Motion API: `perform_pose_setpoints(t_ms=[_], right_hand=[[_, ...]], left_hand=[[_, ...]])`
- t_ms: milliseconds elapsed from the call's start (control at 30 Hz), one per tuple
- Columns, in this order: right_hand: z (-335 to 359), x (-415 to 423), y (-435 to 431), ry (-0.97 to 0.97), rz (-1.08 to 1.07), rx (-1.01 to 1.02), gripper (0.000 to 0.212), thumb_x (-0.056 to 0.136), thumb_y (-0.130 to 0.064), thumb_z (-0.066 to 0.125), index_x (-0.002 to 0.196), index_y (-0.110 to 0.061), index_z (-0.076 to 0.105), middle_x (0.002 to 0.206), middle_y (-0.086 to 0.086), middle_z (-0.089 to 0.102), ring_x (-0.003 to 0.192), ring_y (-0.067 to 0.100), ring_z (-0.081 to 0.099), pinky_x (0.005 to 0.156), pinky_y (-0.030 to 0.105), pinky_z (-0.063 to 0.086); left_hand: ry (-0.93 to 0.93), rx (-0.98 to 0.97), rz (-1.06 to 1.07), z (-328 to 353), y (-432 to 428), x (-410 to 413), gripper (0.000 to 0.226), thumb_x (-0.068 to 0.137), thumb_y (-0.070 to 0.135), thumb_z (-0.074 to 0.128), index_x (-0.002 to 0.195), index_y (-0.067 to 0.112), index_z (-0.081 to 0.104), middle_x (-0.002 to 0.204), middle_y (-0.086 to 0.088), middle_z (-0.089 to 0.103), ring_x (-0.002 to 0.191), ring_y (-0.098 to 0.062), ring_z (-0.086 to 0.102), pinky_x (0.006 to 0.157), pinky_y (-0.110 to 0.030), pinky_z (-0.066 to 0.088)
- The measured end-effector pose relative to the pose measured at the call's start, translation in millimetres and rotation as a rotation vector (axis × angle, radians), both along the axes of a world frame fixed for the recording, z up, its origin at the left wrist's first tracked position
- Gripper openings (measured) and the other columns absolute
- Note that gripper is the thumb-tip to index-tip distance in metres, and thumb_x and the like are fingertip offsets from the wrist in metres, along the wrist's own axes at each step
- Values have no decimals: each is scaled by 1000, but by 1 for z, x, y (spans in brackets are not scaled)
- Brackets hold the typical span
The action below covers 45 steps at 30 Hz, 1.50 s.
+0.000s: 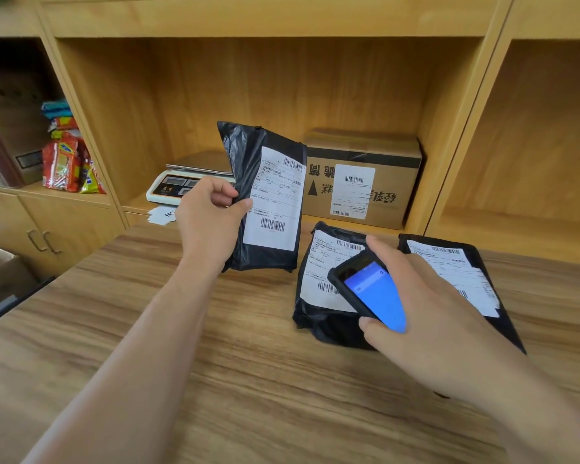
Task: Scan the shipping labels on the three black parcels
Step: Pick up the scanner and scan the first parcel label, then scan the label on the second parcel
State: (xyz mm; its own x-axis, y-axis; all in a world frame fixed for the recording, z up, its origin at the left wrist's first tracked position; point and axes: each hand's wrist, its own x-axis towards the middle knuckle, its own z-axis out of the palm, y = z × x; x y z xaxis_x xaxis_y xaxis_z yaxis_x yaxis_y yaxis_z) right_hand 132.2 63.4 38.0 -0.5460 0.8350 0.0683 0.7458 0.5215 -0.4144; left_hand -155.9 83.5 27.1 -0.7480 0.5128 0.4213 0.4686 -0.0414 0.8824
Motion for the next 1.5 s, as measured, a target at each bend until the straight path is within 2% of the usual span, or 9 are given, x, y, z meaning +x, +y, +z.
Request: perform_pose_setpoints(t_ms=[333, 500, 667, 800, 900, 1033, 1200, 1367, 1500], right_hand=[[-2, 2, 3, 32, -16, 0, 97, 84, -47, 63, 151, -55, -6, 135, -20, 31, 108, 7, 34, 84, 29, 38], [0, 7, 7, 77, -35, -6, 96, 82, -46, 64, 150, -59, -4, 142, -22, 31, 114, 5, 36, 85, 30, 36], [4, 15, 13, 109, -75, -10, 97, 82, -42, 66, 151, -59, 0, 142, -24, 32, 105, 3, 36, 69, 22, 34], [9, 20, 15, 136, -85, -8, 97, 82, -40, 68, 152, -57, 3, 147, -21, 32, 107, 0, 31, 79, 26, 31], [12, 24, 17, 146, -96, -3, 99, 81, -39, 70, 153, -56, 4, 149, -20, 32, 112, 1, 32, 85, 29, 30], [15, 30, 21, 164, -120, 12, 100, 79, -37, 70, 154, -55, 6, 154, -16, 33, 138, 14, 32, 90, 32, 29], [17, 36, 26, 186, -149, 32, 100, 77, -39, 70, 152, -58, 7, 151, -15, 36, 135, 15, 35, 89, 35, 31], [20, 39, 25, 188, -145, 22, 100, 78, -37, 71, 152, -57, 7, 154, -15, 33, 138, 15, 32, 91, 34, 29], [21, 40, 26, 177, -136, 26, 99, 78, -38, 69, 153, -57, 7, 156, -15, 32, 139, 18, 32, 92, 35, 29]], left_hand=[[129, -119, -27, -8, 1, -9, 19, 84, 20, 79, 96, 26, 65, 79, 10, 59, 75, -5, 57, 66, -20, 39], [165, -179, -31, -12, 1, -16, 16, 86, 15, 75, 98, 24, 68, 77, 10, 57, 81, -16, 60, 74, -30, 41], [171, -340, -60, -20, 2, -29, 19, 90, 11, 68, 99, 28, 68, 79, 7, 57, 85, -20, 58, 74, -33, 41], [172, -427, -102, -30, 5, -37, 22, 90, 9, 67, 97, 30, 70, 98, 0, 67, 100, -18, 59, 86, -35, 46], [198, -506, -127, -38, 7, -42, 22, 91, 10, 66, 94, 31, 70, 105, -4, 66, 105, -21, 60, 85, -35, 46], [230, -585, -139, -47, 6, -50, 23, 91, 8, 69, 90, 31, 72, 110, -8, 69, 106, -27, 63, 82, -36, 48], [281, -622, -128, -46, 6, -50, 17, 90, 13, 70, 94, 30, 71, 110, -6, 69, 108, -28, 62, 87, -36, 48], [472, -579, -93, -33, 10, -22, 39, 89, 17, 68, 125, 28, 63, 126, -6, 66, 118, -35, 57, 99, -47, 47], [562, -420, -218, -24, 10, 35, 40, 92, 9, 62, 128, 25, 64, 127, 0, 70, 121, -25, 59, 98, -32, 44]])
